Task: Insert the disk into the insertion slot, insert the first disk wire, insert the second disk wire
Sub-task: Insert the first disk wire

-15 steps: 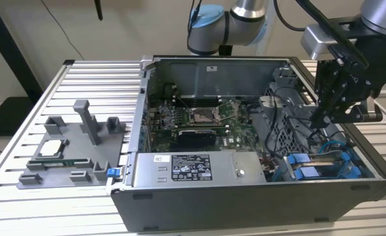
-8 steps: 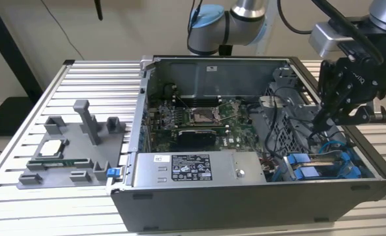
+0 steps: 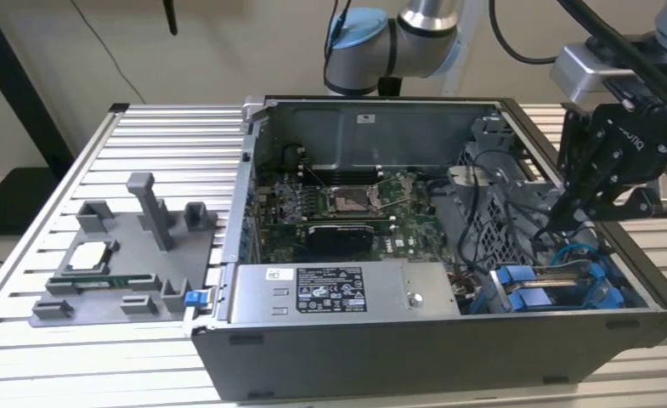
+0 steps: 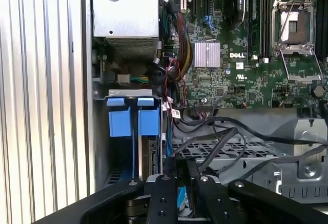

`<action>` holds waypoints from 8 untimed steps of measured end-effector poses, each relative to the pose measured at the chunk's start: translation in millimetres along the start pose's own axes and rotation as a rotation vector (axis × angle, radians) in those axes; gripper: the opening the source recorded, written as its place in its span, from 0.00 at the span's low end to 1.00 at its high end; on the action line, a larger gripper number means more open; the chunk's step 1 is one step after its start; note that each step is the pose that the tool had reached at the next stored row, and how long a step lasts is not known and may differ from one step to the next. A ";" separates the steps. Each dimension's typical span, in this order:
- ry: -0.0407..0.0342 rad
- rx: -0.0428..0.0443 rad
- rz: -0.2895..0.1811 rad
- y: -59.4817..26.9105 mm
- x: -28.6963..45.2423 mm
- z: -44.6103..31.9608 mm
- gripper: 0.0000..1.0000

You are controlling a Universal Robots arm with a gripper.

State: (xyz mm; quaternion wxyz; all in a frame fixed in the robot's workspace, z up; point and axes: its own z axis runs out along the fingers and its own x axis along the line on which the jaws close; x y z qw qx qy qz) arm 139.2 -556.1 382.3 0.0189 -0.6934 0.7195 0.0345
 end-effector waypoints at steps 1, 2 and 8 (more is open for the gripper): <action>0.0000 -0.0010 0.000 -1.4 0.2 0.6 0.00; 0.0000 -0.0018 0.000 -2.8 0.4 1.2 0.00; 0.0004 -0.0048 0.000 -9.7 1.9 4.4 0.00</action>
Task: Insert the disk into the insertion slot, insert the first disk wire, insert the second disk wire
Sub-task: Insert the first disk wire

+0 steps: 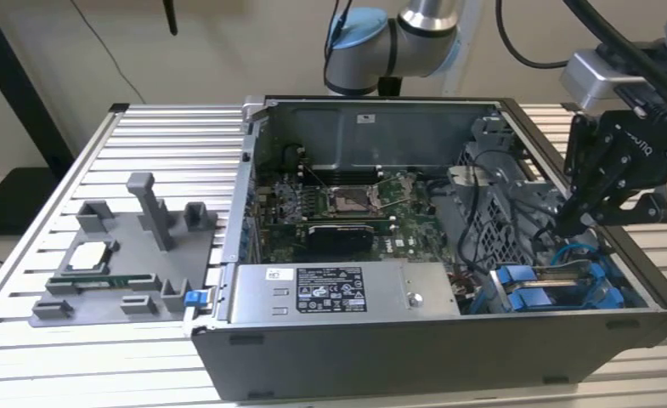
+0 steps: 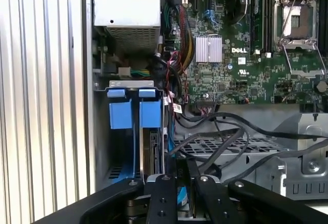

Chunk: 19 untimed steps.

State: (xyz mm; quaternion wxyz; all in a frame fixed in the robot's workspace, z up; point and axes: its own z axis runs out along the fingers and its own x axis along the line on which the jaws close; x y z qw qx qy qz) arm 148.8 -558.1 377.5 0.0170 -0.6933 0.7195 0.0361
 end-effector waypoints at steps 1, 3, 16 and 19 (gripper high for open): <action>0.0001 -0.0004 0.000 -1.0 0.4 0.6 0.00; 0.0001 -0.0013 0.000 -2.8 1.3 1.7 0.00; 0.0006 -0.0057 0.000 -8.2 8.7 9.2 0.00; 0.0008 -0.0063 0.000 -8.7 10.2 10.8 0.00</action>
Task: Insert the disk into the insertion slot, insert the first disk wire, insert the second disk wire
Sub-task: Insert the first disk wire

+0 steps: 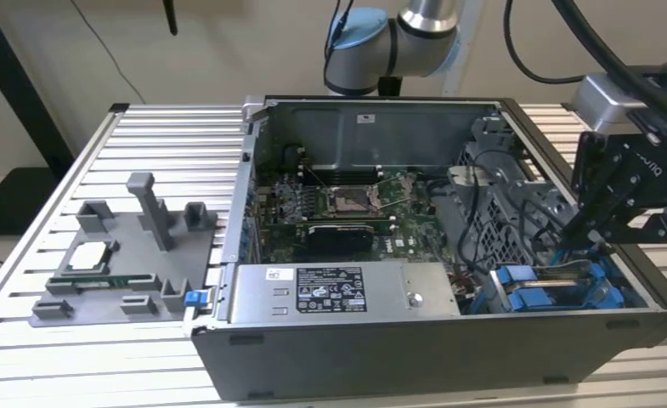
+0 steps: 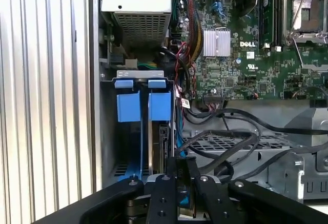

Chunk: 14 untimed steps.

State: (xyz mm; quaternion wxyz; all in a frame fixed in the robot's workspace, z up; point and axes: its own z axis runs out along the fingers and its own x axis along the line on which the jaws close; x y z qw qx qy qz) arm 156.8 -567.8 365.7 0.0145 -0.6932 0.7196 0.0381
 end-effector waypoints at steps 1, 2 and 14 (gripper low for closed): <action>0.0000 -0.0001 0.000 -0.2 0.7 0.6 0.00; 0.0000 -0.0001 0.000 -0.4 1.4 1.2 0.00; -0.0002 -0.0002 0.000 -4.4 5.8 10.9 0.00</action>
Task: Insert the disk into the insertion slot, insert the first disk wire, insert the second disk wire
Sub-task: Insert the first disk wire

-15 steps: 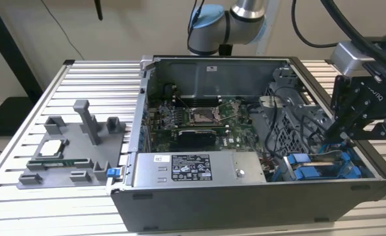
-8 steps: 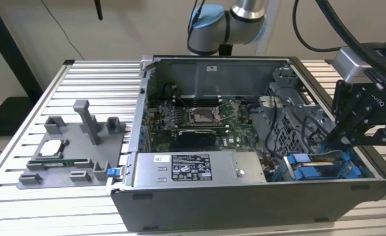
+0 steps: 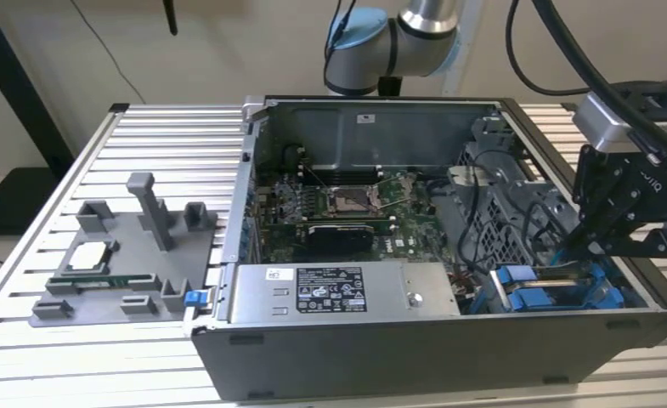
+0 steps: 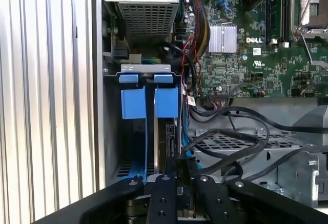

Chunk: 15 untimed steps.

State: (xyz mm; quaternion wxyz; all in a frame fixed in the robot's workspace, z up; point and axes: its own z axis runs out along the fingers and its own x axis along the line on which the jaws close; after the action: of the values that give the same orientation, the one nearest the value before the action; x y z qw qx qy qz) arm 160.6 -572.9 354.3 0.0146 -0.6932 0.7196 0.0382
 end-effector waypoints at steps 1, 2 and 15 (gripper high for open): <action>0.0001 0.0000 0.000 -0.2 0.2 0.8 0.00; 0.0001 0.0000 0.000 -0.3 0.3 1.7 0.00; 0.0001 0.0000 0.000 -3.4 2.2 9.1 0.00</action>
State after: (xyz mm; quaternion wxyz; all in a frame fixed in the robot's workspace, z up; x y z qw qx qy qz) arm 163.6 -574.5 344.9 0.0146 -0.6932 0.7196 0.0382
